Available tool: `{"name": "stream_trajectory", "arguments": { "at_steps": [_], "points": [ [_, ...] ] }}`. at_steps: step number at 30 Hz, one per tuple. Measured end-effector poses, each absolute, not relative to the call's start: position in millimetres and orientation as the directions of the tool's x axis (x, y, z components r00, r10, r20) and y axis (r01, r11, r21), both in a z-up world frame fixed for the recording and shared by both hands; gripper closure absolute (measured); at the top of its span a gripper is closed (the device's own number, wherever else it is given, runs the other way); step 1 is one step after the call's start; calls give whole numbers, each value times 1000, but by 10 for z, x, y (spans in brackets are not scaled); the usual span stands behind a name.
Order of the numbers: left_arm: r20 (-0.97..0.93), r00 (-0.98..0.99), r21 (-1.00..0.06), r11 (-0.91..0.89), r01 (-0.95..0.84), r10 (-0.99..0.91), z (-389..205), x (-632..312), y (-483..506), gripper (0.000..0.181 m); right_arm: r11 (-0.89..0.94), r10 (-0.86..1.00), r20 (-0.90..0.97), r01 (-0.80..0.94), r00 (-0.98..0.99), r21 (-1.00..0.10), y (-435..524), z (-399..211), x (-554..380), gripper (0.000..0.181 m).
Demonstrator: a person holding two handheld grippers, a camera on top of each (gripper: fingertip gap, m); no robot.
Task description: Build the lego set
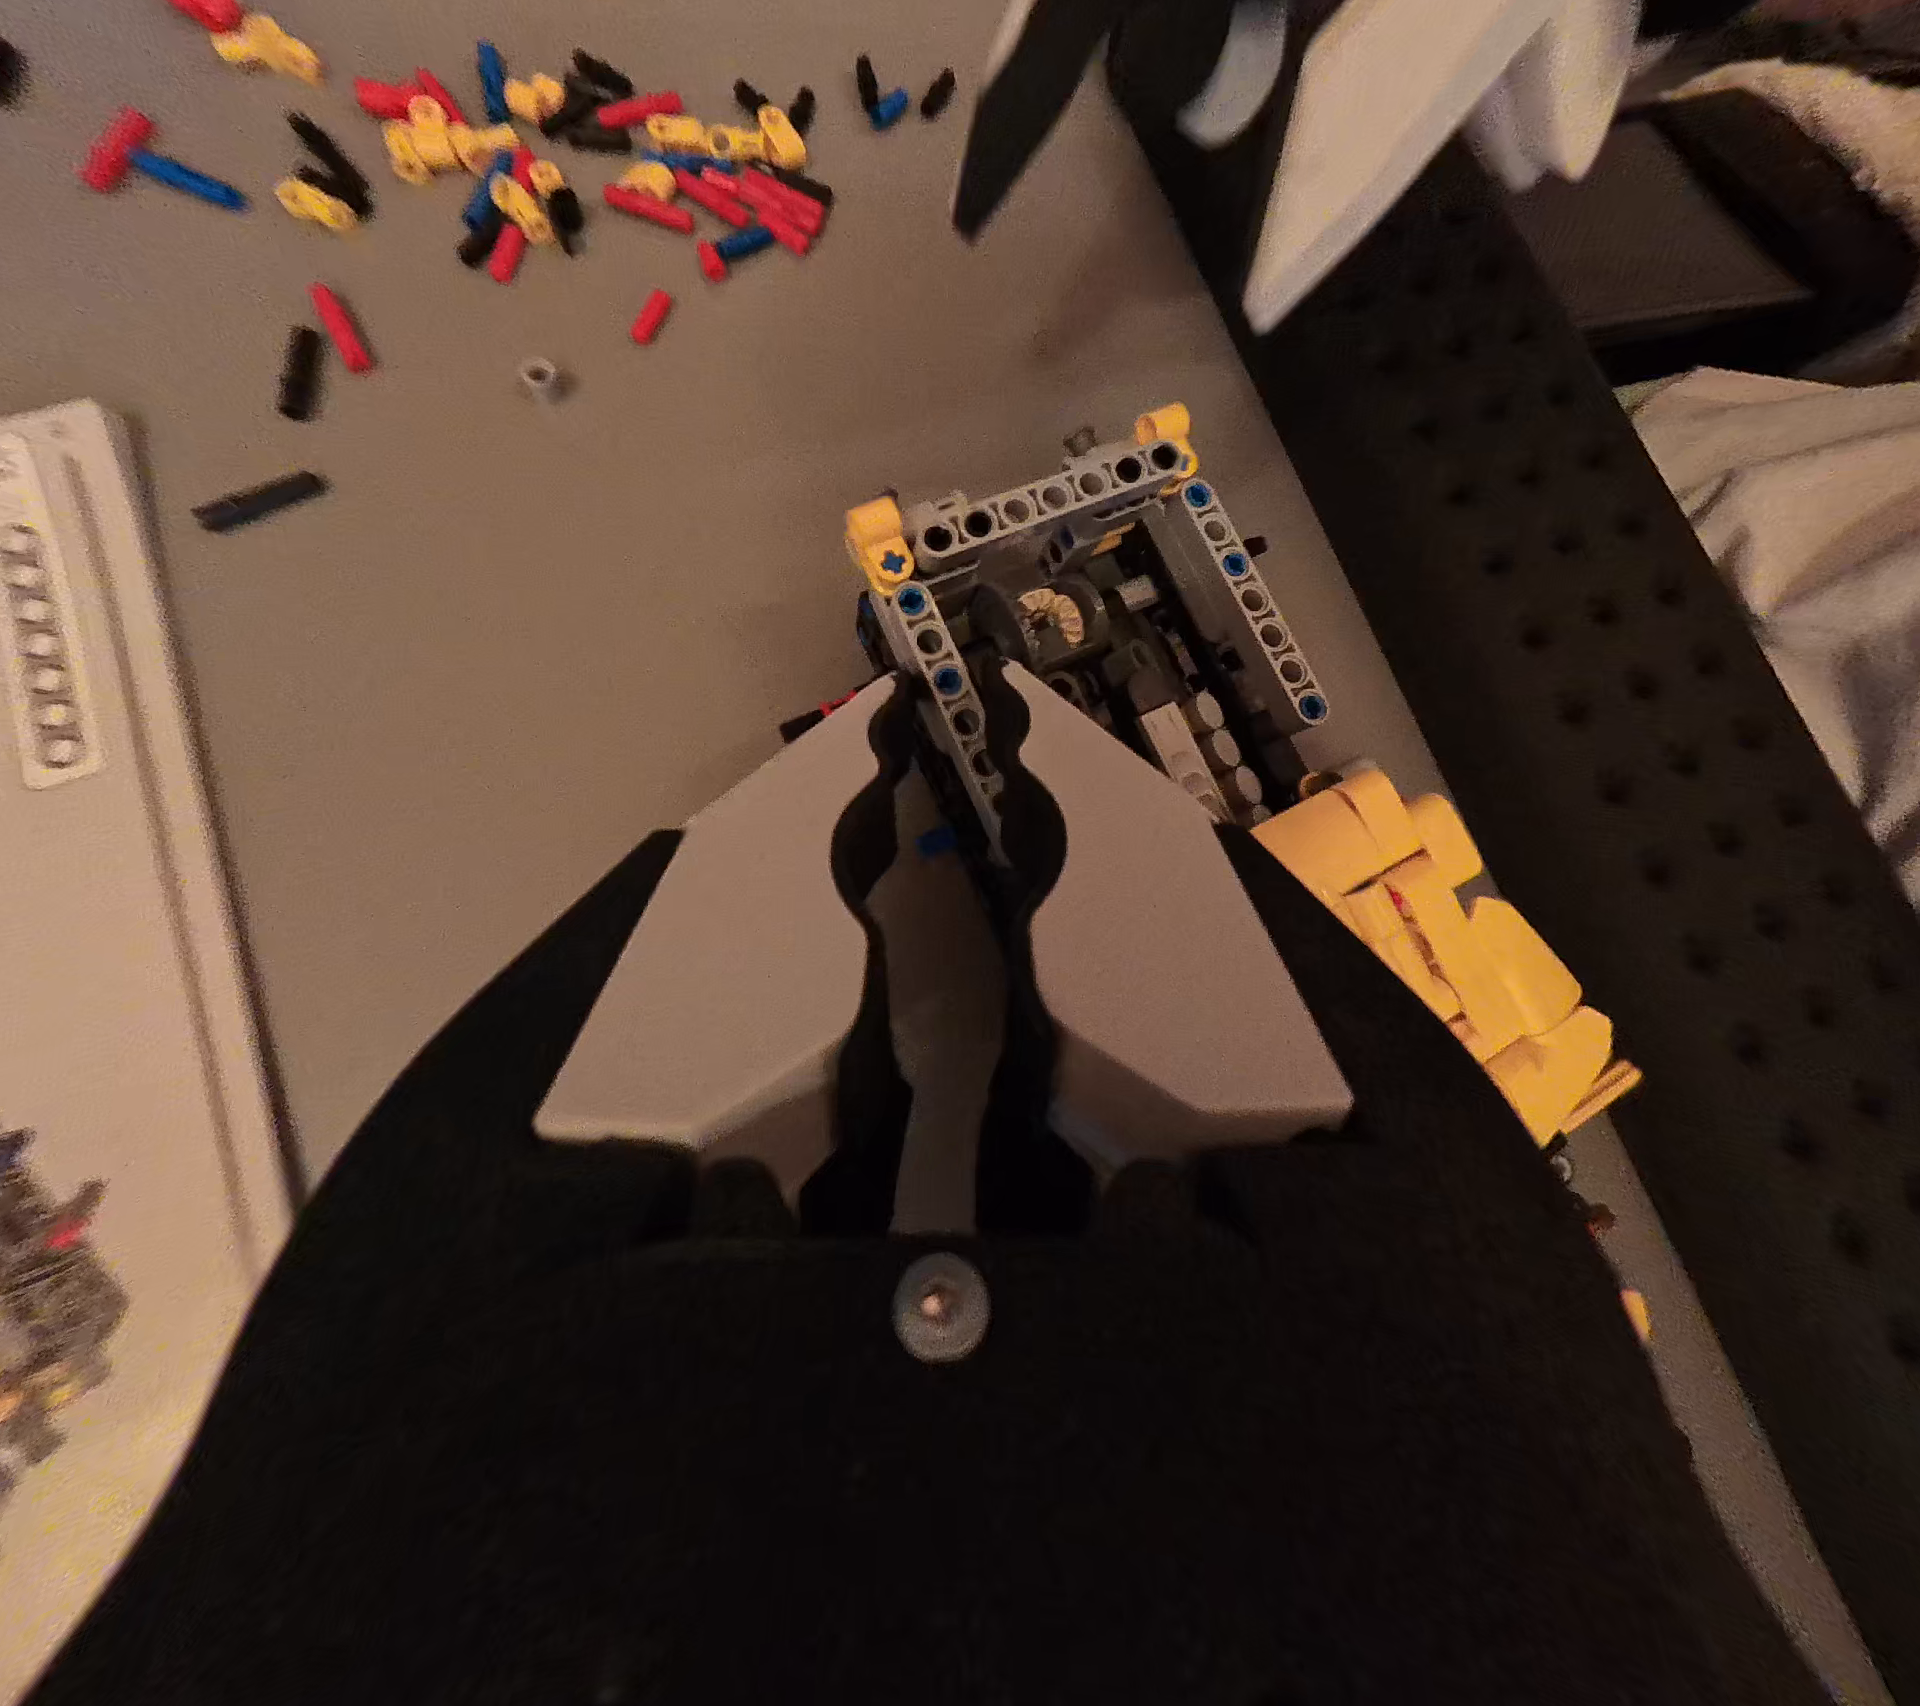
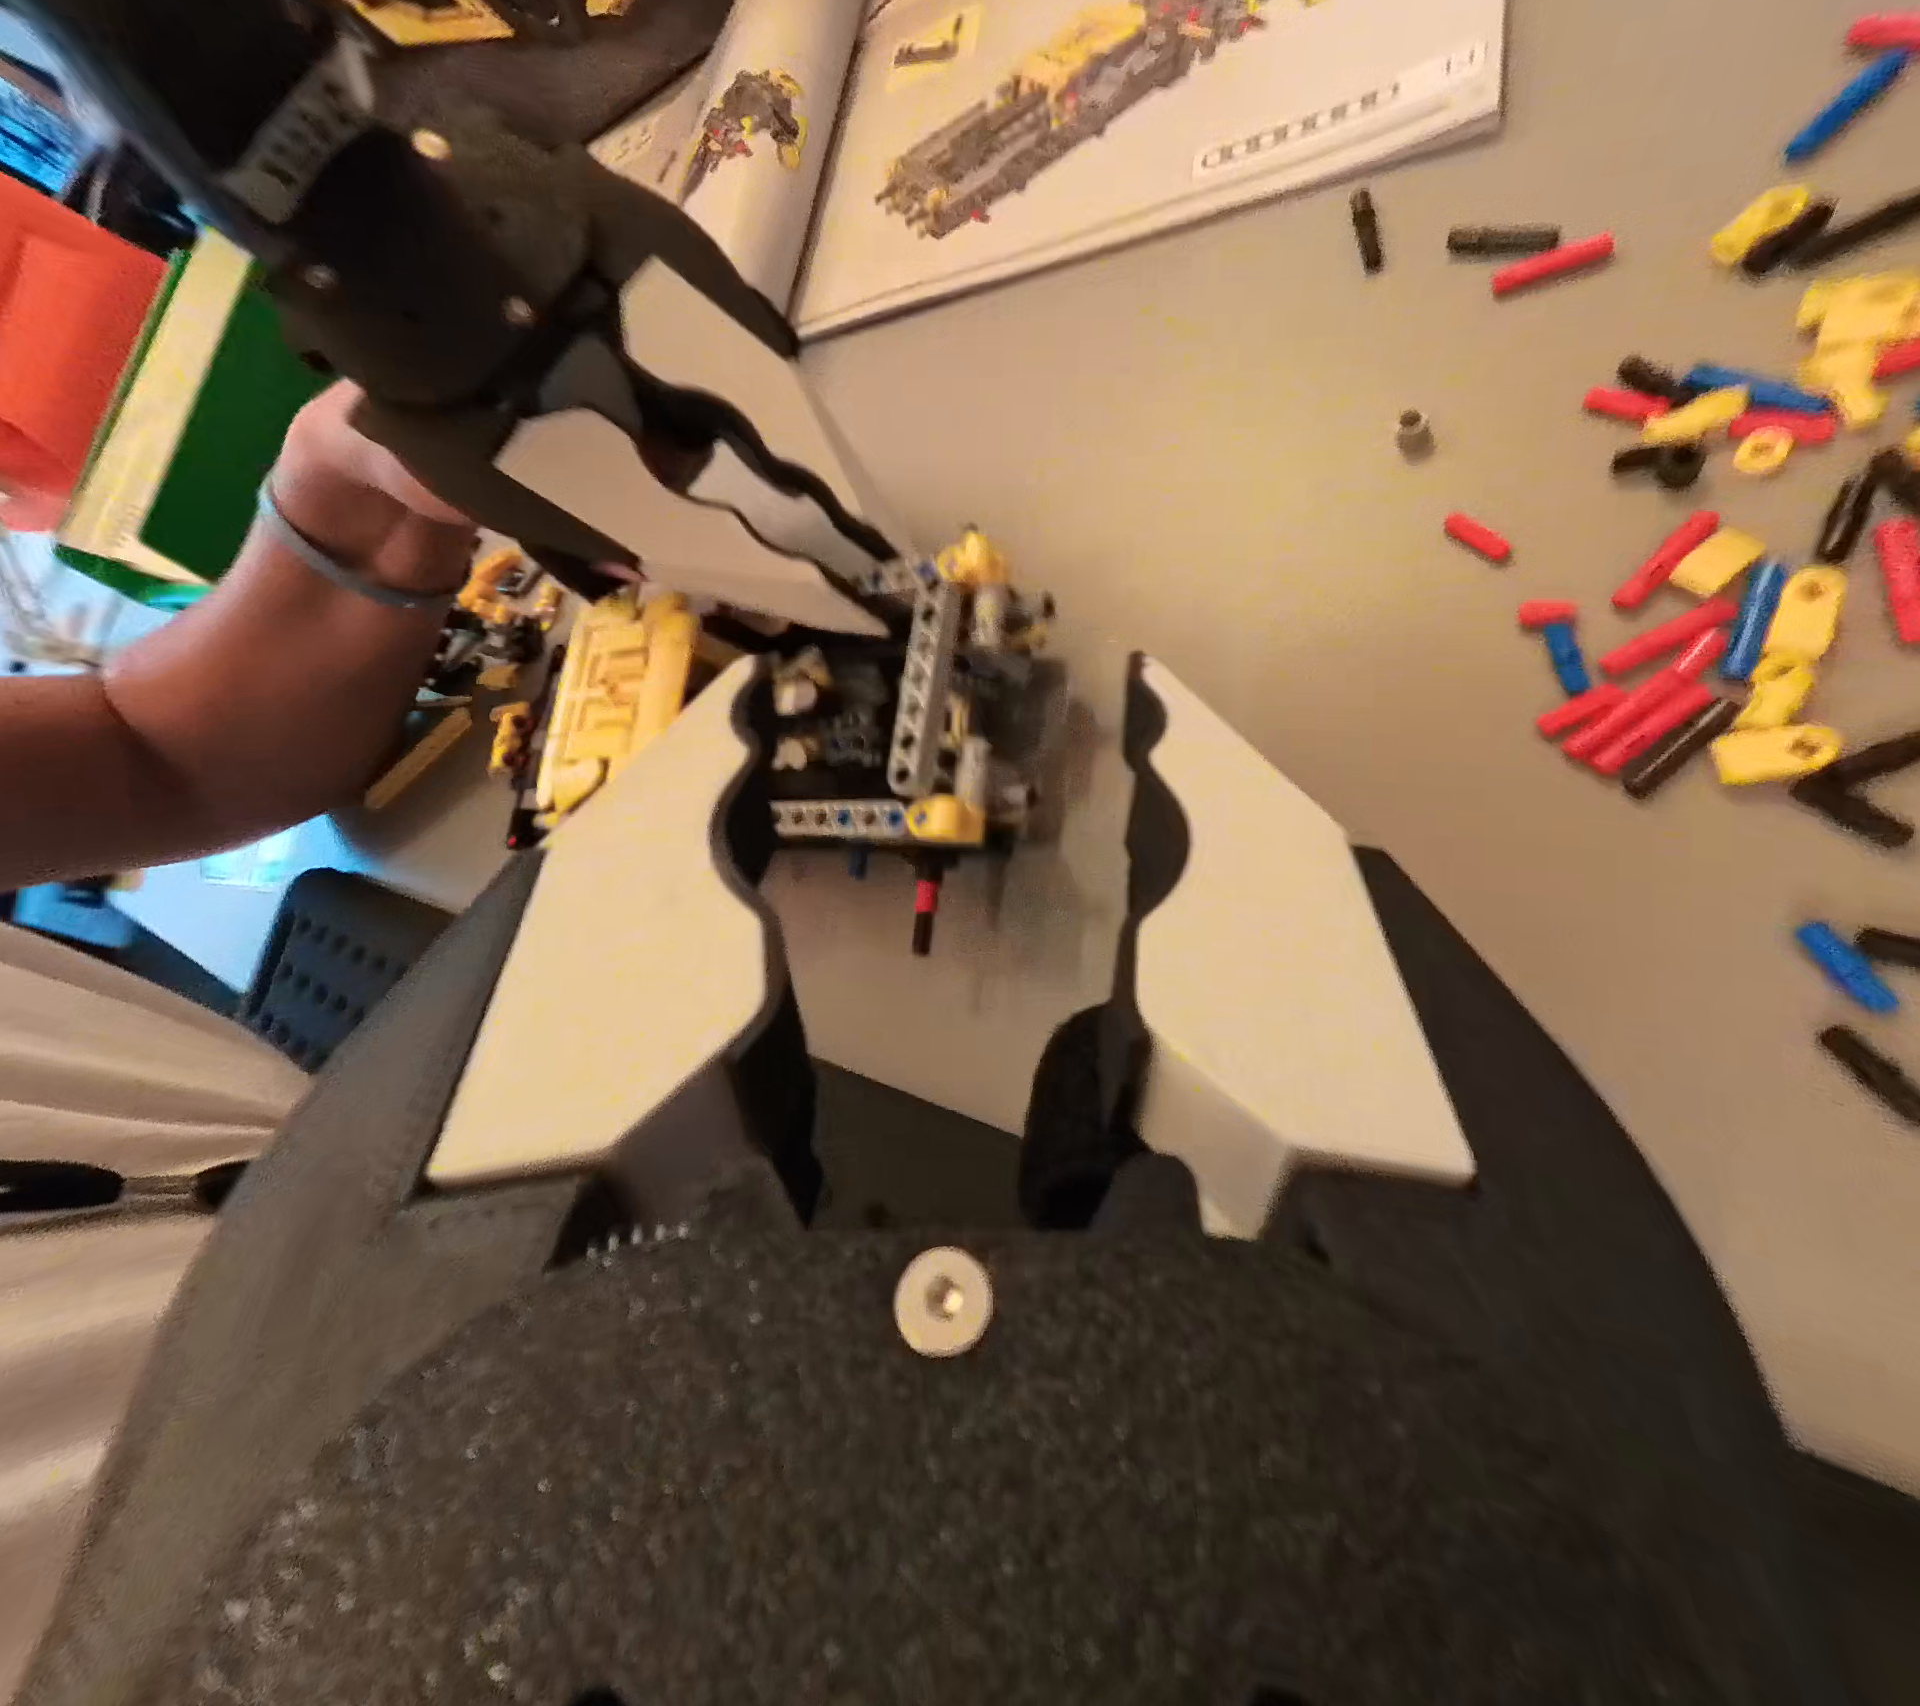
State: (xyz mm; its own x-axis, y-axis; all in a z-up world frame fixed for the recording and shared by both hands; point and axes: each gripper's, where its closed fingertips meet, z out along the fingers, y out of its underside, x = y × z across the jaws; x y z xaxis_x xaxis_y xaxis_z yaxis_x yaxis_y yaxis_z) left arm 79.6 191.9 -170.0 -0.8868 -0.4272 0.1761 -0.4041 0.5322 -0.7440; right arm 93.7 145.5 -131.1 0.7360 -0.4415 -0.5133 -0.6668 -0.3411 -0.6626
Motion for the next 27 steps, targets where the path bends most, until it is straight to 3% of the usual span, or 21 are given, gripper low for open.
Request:
{"name": "stream_trajectory", "arguments": {
  "at_steps": [2,4,9,11,20,27],
  "points": [
    [135,-886,-775,510,-373,-443,-1542,843,1971,169,-288,-377,-636,-738,673,-610,1494,-1399,833,99],
    [112,-879,-815,464,-348,-463,-1340,877,2018,170,-196,-275,-782,-829,559,-524,1629,-1416,723,95],
    [-5,-818,-859,422,-291,-575,-1019,896,2180,171,32,78,-913,-916,401,-400,1964,-921,668,104],
    [-35,-788,-881,390,-266,-615,-875,862,2238,172,53,52,-890,-891,453,-451,2020,-869,686,127],
    [-153,-594,-962,257,-93,-790,-279,536,2546,171,-116,83,-641,-631,763,-767,2283,-299,453,131],
    [-212,-412,-975,221,25,-886,-136,325,2743,172,-200,189,-536,-502,823,-842,2464,-172,284,133]
  ]
}}
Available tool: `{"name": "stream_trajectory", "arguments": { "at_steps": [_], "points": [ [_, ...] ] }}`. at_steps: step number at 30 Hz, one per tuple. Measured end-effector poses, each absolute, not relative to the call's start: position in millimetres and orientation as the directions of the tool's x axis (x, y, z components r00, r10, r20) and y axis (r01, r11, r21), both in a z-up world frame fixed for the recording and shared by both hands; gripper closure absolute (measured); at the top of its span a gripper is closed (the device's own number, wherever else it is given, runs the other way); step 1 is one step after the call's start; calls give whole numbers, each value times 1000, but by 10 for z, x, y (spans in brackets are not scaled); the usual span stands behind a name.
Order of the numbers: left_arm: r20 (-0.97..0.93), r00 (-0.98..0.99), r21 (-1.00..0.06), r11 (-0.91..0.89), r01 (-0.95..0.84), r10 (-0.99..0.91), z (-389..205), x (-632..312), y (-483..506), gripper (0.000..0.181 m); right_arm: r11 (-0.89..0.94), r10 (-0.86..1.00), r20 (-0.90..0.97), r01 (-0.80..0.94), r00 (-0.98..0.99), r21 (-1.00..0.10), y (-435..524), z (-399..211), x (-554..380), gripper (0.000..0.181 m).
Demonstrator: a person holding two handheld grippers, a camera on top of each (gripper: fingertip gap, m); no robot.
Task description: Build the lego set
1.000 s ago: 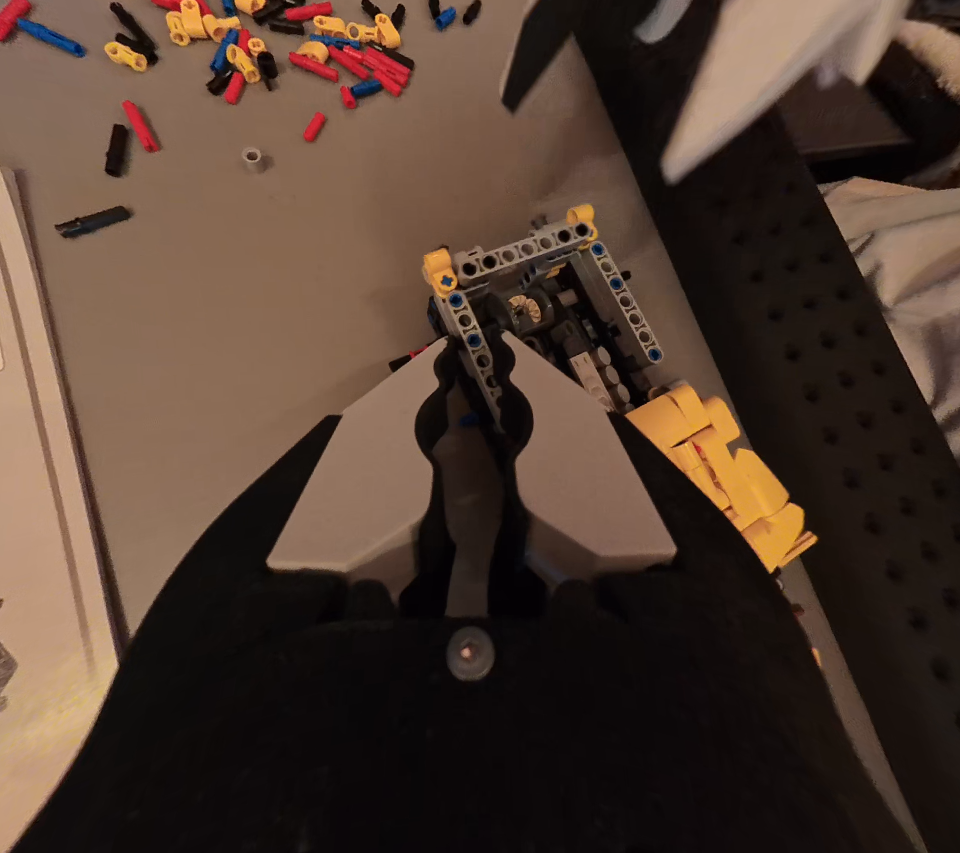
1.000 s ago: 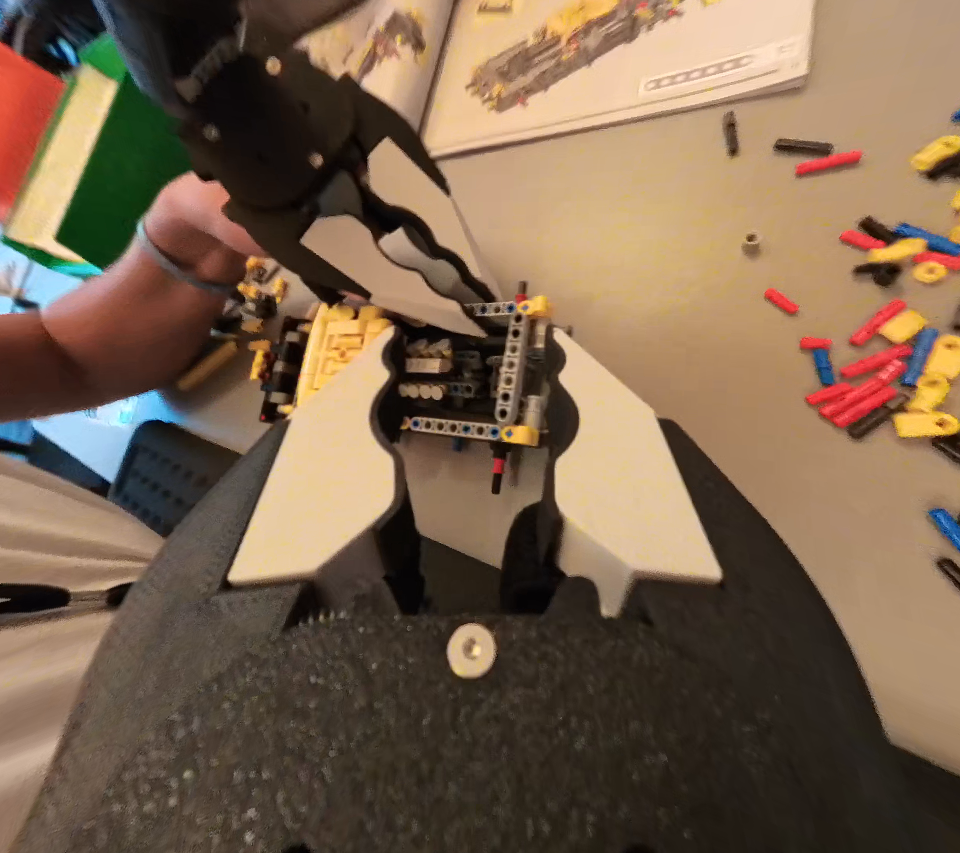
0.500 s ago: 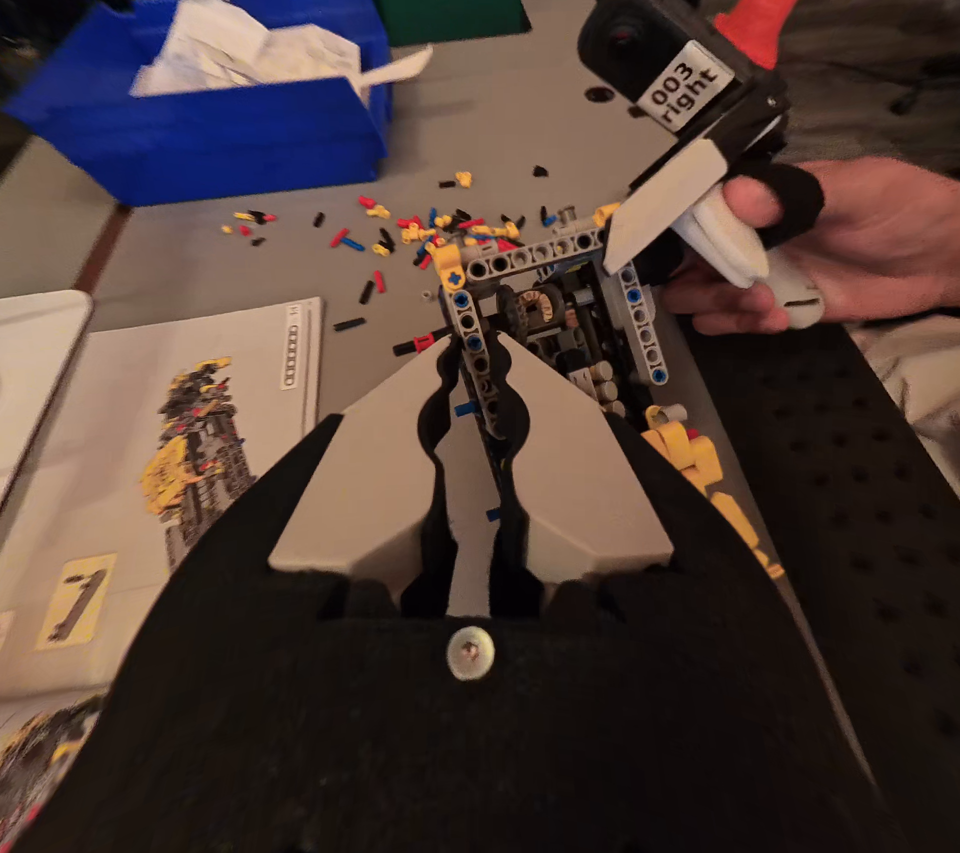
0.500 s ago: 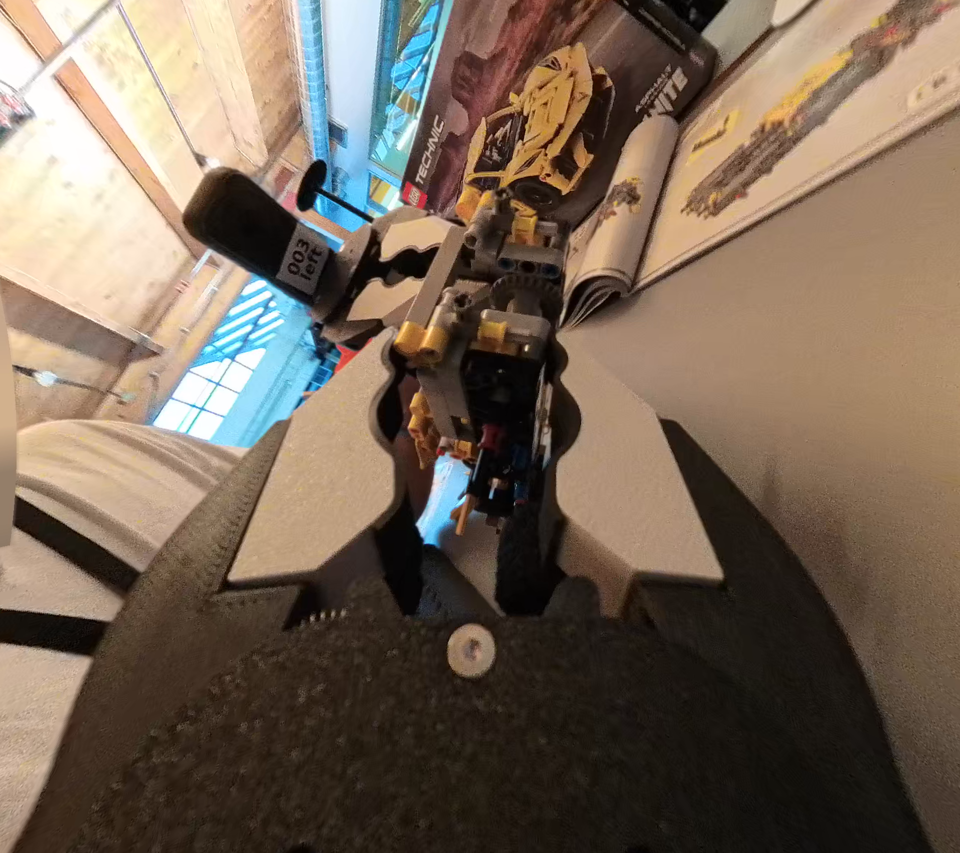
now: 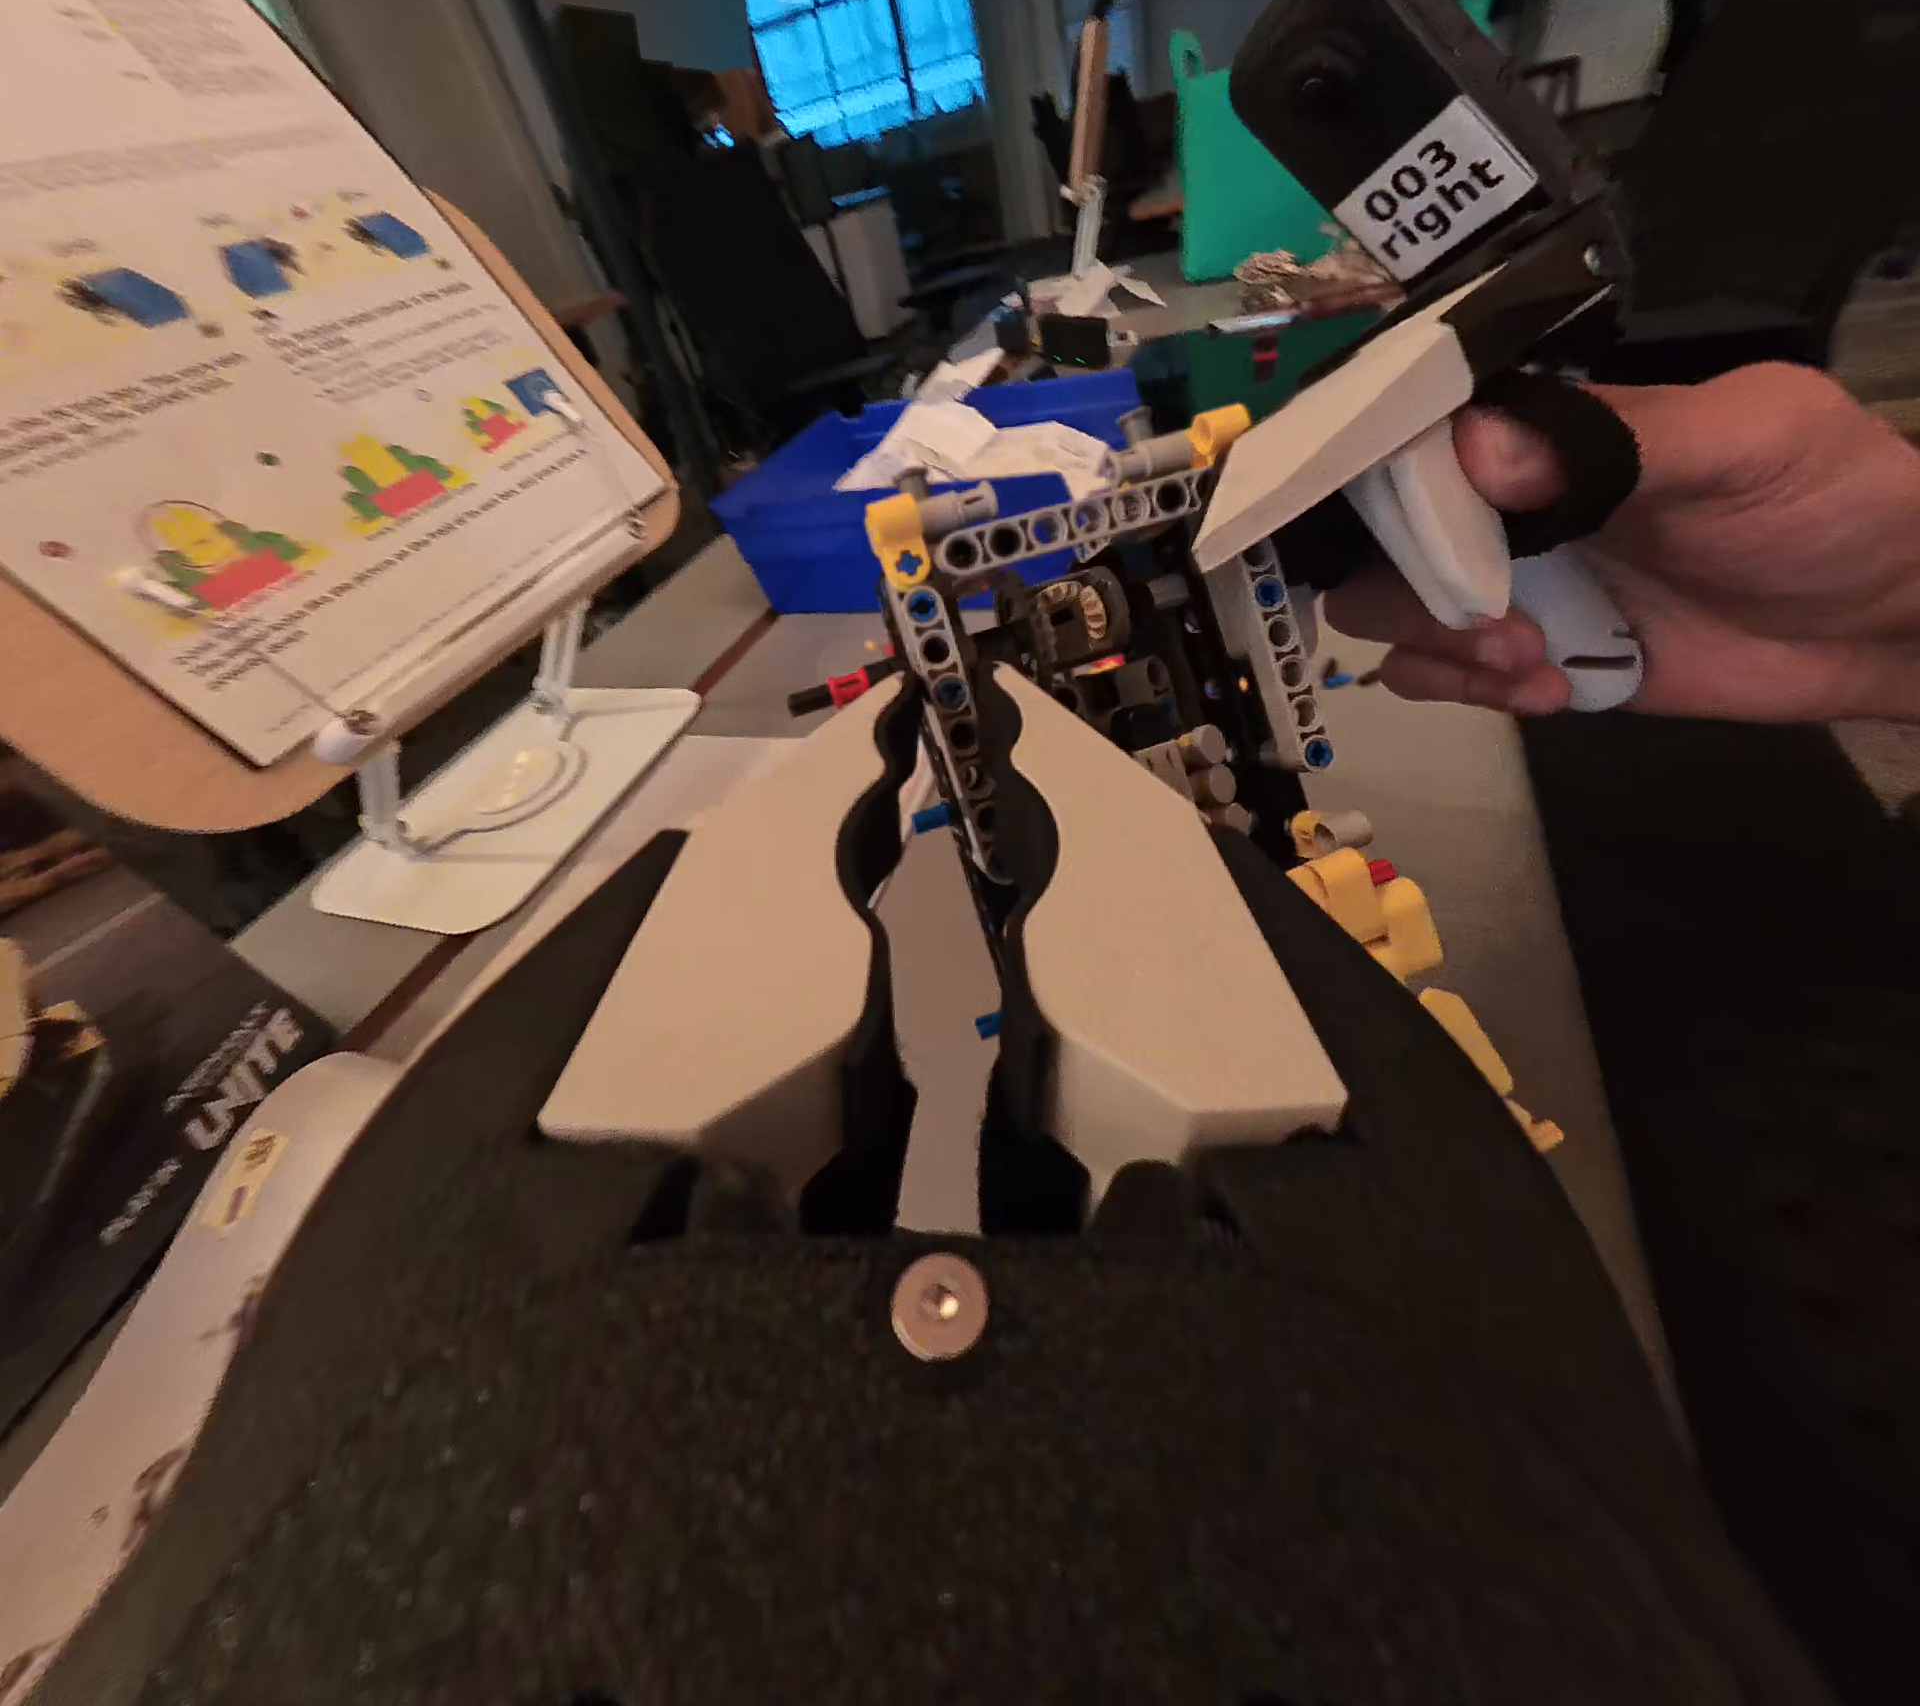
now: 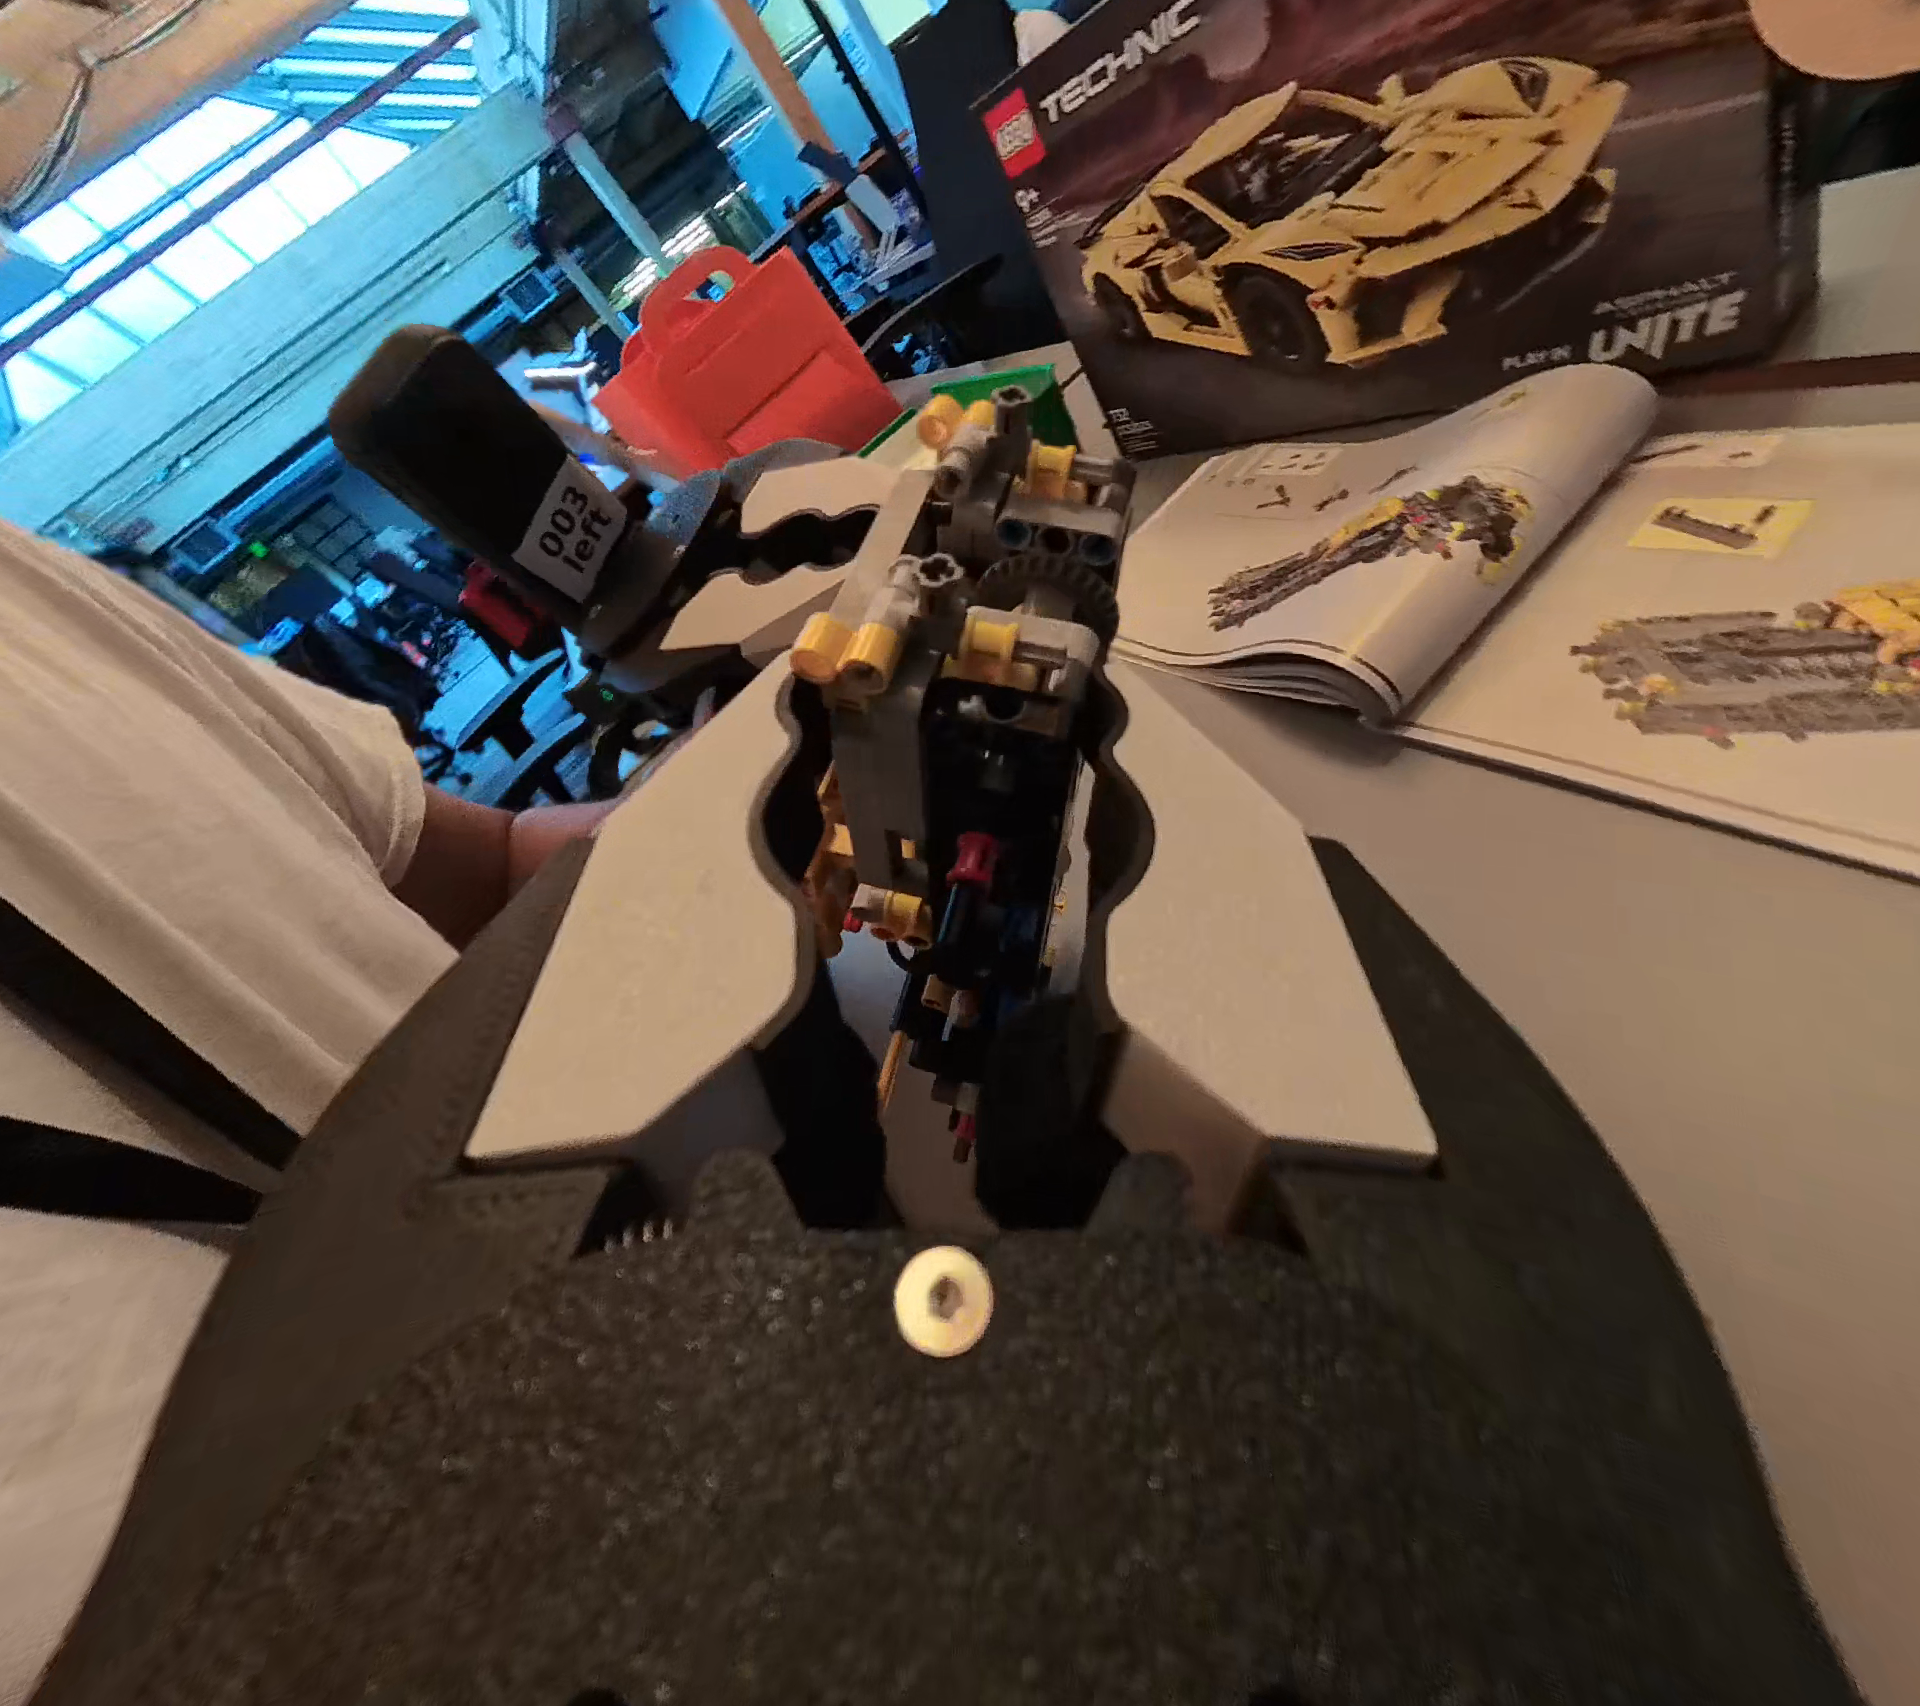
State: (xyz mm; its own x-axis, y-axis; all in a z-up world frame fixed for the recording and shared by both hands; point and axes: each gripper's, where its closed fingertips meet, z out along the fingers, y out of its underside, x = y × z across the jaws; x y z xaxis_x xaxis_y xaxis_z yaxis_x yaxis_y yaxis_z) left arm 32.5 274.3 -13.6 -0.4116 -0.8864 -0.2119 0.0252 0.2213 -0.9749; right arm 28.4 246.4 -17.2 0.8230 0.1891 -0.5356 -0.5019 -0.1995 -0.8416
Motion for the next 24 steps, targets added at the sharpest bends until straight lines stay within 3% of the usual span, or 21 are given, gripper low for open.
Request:
{"name": "stream_trajectory", "arguments": {
  "at_steps": [6,10,15,18,21,24],
  "points": [
    [-248,-220,-967,228,115,-943,-57,189,2840,171,-173,203,-554,-527,808,-832,2586,-31,229,130],
    [-160,-254,-982,129,134,-954,-31,90,2843,170,-201,266,-485,-444,833,-873,2591,-19,149,131],
    [58,-402,-974,-140,178,-914,255,-189,3053,140,-226,387,-423,-361,819,-905,2566,7,75,132],
    [234,-589,-956,-294,7,-774,253,-165,3025,113,-237,477,-353,-269,805,-934,2556,43,-64,132],
    [285,-717,-950,-289,-121,-637,212,-211,2831,96,-258,504,-325,-220,800,-941,2600,60,-141,132],
    [255,-726,-964,-228,-137,-639,188,-208,2763,96,-262,545,-286,-164,788,-951,2607,82,-250,132]
  ]
}}
